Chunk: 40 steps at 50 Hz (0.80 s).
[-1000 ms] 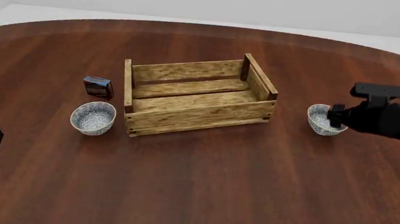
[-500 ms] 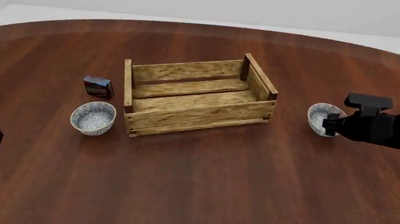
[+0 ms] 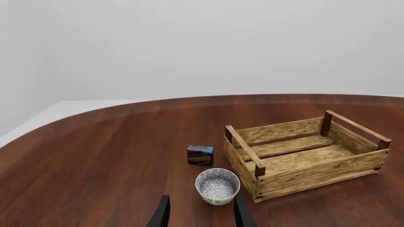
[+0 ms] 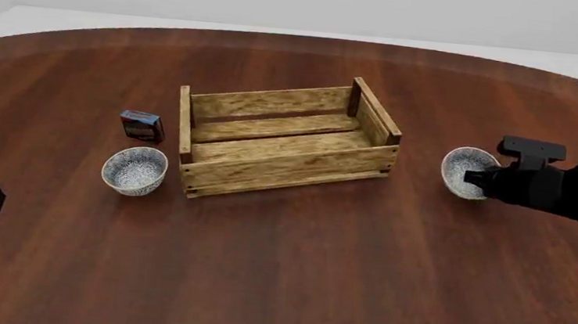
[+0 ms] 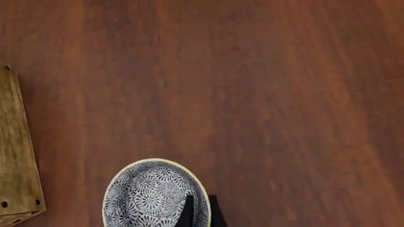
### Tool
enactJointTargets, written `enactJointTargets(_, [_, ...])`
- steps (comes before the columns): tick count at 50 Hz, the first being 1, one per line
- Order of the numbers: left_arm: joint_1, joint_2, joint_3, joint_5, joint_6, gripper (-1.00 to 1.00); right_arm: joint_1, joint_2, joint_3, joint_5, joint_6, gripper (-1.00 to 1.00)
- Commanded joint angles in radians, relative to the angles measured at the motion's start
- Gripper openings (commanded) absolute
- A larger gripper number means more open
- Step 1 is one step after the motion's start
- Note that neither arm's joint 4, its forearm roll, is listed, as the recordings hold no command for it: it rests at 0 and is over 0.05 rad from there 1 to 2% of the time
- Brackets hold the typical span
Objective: Stack the right bowl on the left bowl and place them in the tray.
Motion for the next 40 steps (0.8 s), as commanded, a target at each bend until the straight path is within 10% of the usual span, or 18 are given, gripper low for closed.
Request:
enactJointTargets(1, [0.000,0.000,0.003,-0.001,-0.001,1.00,0.002,0.013,0.042,-0.009,-0.001,-1.00])
enactJointTargets(40, [-0.015,0.006,-0.014,0.012,0.037,1.00,0.007,-0.491,0.139,0.054,0.066,-1.00])
